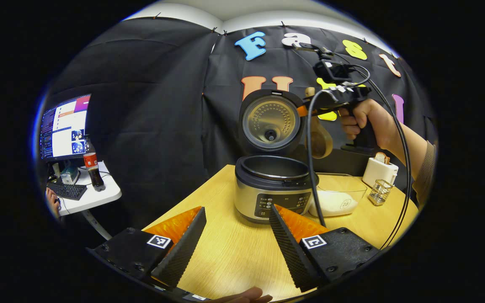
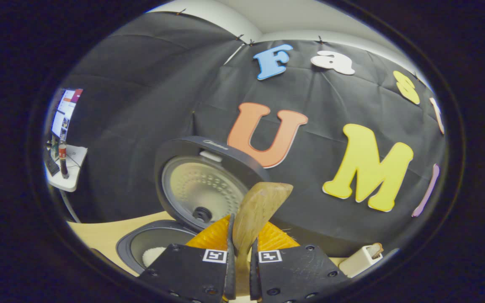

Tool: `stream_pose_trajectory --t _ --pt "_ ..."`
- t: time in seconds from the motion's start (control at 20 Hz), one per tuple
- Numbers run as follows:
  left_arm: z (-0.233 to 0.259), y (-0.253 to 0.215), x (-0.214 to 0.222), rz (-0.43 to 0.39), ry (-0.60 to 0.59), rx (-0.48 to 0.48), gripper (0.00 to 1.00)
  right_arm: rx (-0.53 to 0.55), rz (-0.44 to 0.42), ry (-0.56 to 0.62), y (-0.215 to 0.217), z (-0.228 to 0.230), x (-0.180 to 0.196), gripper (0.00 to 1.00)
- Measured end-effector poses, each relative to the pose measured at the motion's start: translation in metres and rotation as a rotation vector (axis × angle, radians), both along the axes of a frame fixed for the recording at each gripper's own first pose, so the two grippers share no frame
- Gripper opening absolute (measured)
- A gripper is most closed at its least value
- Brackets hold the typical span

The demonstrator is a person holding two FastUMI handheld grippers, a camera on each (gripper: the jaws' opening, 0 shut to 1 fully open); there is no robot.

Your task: Close the left gripper, press the button to open the rice cooker; take a wooden spoon from the chopstick holder with the right hand, scoop a spoonful of rice and pour it into the rice cooker, then put the wooden spoon back into the chopstick holder.

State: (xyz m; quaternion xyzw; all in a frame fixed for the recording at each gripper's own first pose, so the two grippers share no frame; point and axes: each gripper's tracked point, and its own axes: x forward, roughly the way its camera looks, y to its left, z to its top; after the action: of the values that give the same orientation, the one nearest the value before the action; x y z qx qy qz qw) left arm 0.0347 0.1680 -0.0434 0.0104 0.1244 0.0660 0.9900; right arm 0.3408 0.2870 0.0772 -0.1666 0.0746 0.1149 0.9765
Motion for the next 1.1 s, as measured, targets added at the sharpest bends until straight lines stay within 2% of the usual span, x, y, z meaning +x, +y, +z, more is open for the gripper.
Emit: stream_pose_trajectory --t 0.45,0.8,1.1 --pt "0.001 -0.044 0.006 -0.079 -0.015 -0.033 0.97 0.048 -0.207 -0.001 -0.190 -0.002 0.005 0.13" --pt "0.003 -0.048 0.006 -0.064 -0.032 0.003 0.96 0.078 -0.405 0.011 -0.338 -0.031 0.001 0.13" --pt "0.007 -0.063 0.008 -0.069 -0.063 0.041 0.96 0.115 -0.487 0.068 -0.406 -0.081 0.006 0.13"
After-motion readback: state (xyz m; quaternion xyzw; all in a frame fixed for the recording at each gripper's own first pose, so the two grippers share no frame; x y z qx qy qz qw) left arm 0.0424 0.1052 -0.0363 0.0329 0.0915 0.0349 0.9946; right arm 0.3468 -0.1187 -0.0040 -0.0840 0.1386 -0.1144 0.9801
